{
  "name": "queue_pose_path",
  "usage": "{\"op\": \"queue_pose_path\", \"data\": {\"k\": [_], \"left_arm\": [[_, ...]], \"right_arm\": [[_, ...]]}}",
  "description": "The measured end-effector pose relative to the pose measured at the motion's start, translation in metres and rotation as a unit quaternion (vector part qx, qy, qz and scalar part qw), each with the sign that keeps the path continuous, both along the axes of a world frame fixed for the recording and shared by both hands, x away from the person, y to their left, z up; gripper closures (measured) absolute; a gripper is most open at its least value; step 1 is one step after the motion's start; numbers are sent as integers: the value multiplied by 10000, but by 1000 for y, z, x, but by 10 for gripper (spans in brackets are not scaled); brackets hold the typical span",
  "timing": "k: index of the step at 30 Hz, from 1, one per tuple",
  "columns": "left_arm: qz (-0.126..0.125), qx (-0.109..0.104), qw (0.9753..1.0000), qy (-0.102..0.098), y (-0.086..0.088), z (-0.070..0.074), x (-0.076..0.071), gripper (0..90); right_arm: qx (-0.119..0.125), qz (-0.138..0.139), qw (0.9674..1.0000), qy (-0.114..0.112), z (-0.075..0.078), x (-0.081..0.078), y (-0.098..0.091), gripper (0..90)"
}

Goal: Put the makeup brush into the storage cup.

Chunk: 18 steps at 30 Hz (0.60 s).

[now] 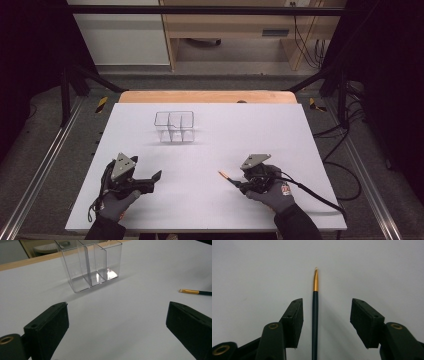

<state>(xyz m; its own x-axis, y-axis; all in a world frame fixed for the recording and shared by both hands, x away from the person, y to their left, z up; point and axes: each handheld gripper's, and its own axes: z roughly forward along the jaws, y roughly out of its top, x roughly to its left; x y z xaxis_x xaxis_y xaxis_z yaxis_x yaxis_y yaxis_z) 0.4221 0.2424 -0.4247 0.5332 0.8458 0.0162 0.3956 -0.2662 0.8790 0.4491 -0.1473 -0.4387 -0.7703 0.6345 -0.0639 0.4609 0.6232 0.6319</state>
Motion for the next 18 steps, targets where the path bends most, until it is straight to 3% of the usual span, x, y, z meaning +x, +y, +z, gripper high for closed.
{"op": "queue_pose_path", "data": {"k": [8,18], "left_arm": [[-27,2,10000,21,0,0,0,37],[-40,30,10000,59,-1,-1,1,36]], "right_arm": [[-303,59,9993,227,8,7,6,458],[-738,42,9954,616,9,18,16,498]]}}
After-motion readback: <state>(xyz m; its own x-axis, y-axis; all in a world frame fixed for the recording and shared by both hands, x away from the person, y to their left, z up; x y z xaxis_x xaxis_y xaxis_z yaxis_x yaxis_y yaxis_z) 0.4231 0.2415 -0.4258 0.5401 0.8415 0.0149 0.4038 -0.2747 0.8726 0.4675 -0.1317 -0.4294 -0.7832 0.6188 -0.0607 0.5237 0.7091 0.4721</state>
